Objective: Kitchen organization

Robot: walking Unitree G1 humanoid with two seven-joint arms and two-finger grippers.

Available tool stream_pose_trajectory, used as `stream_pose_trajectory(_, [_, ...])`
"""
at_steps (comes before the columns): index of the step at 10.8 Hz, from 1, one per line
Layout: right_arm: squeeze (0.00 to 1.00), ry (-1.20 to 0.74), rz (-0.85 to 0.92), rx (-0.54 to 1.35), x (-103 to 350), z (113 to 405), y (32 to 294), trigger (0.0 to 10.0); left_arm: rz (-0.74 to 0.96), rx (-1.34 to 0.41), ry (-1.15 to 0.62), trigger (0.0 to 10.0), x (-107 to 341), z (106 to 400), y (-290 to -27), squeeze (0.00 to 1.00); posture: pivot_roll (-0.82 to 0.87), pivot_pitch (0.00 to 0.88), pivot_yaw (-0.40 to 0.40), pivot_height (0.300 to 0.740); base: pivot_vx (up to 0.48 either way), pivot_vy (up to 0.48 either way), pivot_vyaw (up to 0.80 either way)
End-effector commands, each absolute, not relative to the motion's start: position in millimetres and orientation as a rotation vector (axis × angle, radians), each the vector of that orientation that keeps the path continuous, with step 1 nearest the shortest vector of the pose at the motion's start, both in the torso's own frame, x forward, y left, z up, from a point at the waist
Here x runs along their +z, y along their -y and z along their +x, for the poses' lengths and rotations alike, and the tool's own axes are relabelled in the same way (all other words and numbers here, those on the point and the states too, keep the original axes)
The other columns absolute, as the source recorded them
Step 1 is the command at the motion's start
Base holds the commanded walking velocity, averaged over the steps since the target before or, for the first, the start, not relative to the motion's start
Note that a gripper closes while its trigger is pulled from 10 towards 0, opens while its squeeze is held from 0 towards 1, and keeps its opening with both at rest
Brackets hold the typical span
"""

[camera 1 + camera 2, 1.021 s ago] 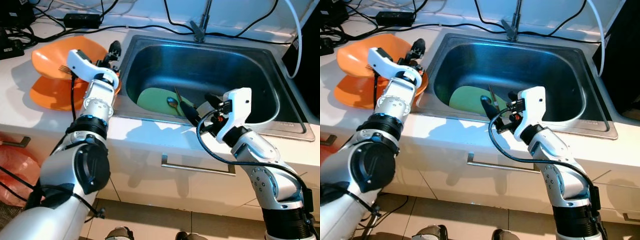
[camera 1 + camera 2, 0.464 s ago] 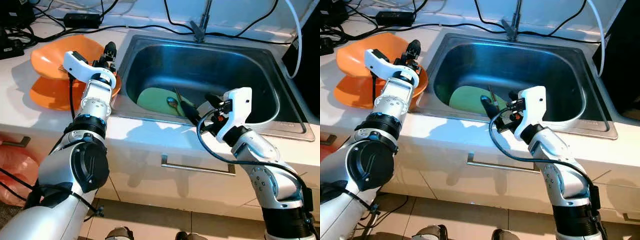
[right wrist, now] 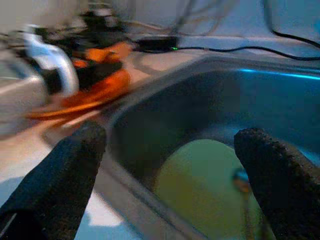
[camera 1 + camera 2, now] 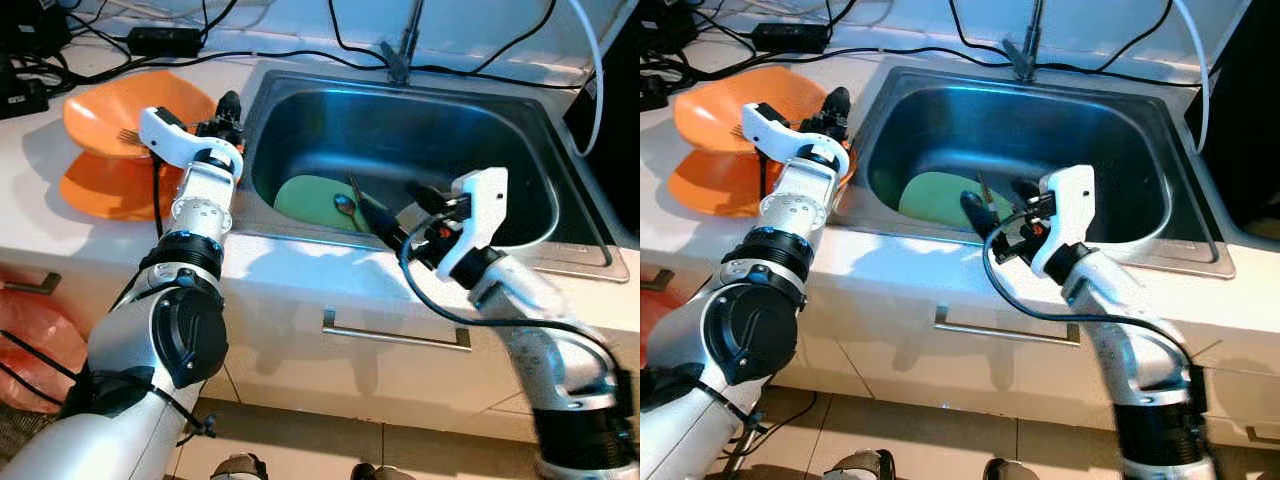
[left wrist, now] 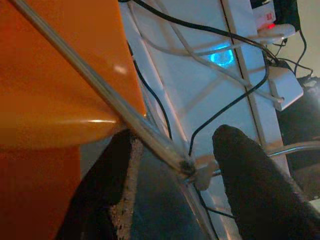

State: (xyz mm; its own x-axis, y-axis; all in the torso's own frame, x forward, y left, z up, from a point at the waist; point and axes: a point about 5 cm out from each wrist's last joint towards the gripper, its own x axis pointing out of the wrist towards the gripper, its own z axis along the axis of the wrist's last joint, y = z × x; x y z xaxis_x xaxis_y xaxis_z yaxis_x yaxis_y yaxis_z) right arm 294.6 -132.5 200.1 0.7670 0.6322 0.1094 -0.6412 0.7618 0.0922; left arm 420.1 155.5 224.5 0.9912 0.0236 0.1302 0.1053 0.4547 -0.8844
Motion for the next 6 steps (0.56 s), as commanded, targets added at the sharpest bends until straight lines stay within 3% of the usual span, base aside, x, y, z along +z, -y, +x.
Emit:
stream_pose_trajectory(1, [0.54,0.099,0.137,0.760,208.6,289.6,130.9,10.0,-1.112,-0.070,0.144,10.0,231.0,420.9,-152.7,0.00,-0.01,0.097,-0.030,0.740,0.000,0.000,0.00])
stream_pose_trajectory(2, [0.54,0.097,0.141,0.786,209.0,287.4,129.6,10.0,-1.115,-0.071,0.145,10.0,231.4,421.0,-152.4,0.00,-0.01,0.097,-0.030,0.740,0.000,0.000,0.00])
stream_pose_trajectory(4, [0.41,0.075,0.156,0.887,207.1,278.2,123.2,10.0,-1.123,-0.082,0.153,9.6,234.6,421.3,-151.8,0.00,-0.01,0.091,-0.028,0.740,0.000,0.000,0.00])
stream_pose_trajectory(5, [0.38,0.072,0.156,0.894,206.8,277.6,122.9,10.0,-1.135,-0.080,0.154,0.6,234.7,421.4,-152.1,0.00,-0.01,0.091,-0.028,0.740,0.000,0.000,0.00])
stream_pose_trajectory(6, [0.35,0.069,0.153,0.896,206.8,277.5,123.5,10.0,-1.165,-0.068,0.158,0.0,234.4,421.3,-153.9,0.00,-0.01,0.090,-0.028,0.740,0.000,0.000,0.00])
